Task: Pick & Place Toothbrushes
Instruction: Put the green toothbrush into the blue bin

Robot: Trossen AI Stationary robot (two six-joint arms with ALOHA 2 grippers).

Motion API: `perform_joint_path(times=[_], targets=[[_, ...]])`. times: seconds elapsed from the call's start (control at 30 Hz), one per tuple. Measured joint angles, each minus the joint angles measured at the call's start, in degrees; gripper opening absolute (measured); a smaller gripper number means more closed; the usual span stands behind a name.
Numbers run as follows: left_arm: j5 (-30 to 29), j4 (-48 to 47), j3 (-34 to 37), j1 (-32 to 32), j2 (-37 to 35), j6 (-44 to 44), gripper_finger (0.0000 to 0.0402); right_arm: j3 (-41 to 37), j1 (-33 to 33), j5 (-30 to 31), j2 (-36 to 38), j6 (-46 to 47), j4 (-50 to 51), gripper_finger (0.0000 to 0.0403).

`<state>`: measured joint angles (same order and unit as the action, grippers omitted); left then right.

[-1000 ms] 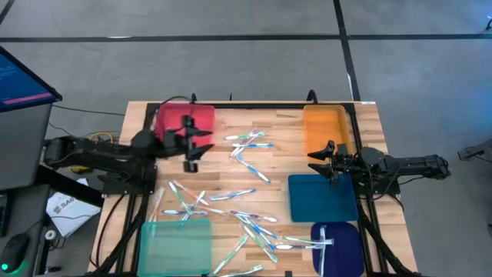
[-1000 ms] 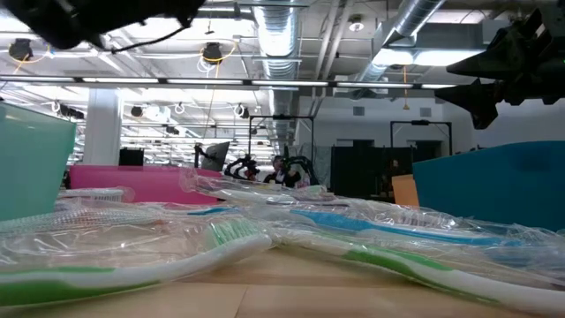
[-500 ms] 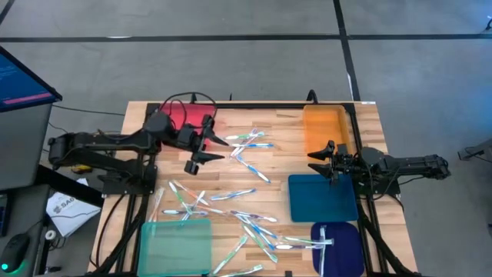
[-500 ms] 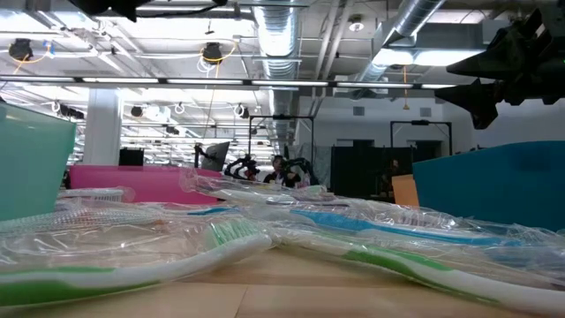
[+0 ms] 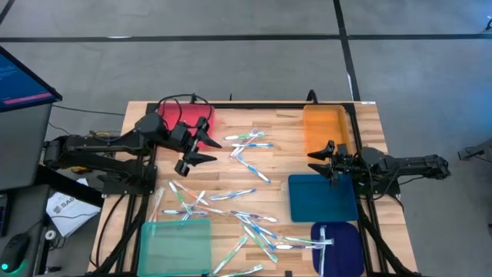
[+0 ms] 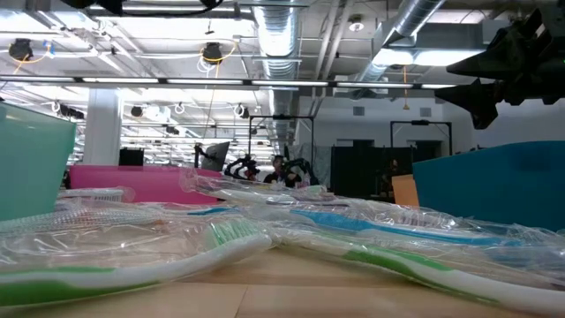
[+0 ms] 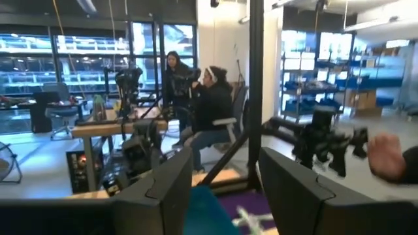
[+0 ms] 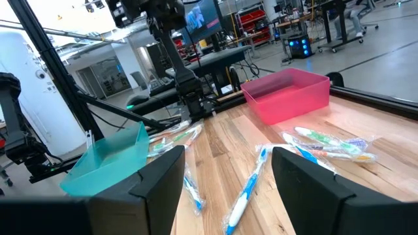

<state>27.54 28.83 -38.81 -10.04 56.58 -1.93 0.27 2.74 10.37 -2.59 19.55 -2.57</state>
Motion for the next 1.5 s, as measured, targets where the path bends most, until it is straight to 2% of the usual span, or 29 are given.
perform_joint_path(times=[0.33,0.43,0.53,0.77,0.9,1.03,1.27,1.5], targets=[[-0.01,2.93,0.20,0.00,-0.49,-3.47,0.0172,-0.02,0.00,0.00,0.00,-0.02,0.00,0.0225],[-0.01,3.01,0.22,0.02,-0.40,-6.03,0.0172,-0.01,-0.51,1.64,0.00,-0.58,-2.57,0.0225],[-0.01,3.70,0.22,0.02,-0.42,-6.46,0.0172,-0.01,-1.47,3.27,-0.01,-2.15,-9.00,0.0225],[-0.01,4.31,0.22,0.11,-0.40,-6.54,0.0172,0.44,-3.29,2.93,0.02,-8.11,-31.85,0.0225],[-0.01,4.27,0.22,0.11,-0.40,-7.56,0.0172,1.78,-2.53,-2.21,0.02,-10.80,-40.17,0.0225],[0.69,4.04,0.22,0.11,-0.40,-8.46,0.0172,1.99,-1.17,-7.22,-0.02,-13.67,-41.20,0.0225],[3.95,3.83,0.22,0.11,-0.40,-8.92,0.0172,2.08,2.32,-7.76,-1.19,-13.55,-41.88,0.0225],[3.94,4.36,0.22,0.11,-0.40,-7.93,0.0172,2.73,6.71,-7.78,-7.64,-13.55,-47.27,0.0225]])
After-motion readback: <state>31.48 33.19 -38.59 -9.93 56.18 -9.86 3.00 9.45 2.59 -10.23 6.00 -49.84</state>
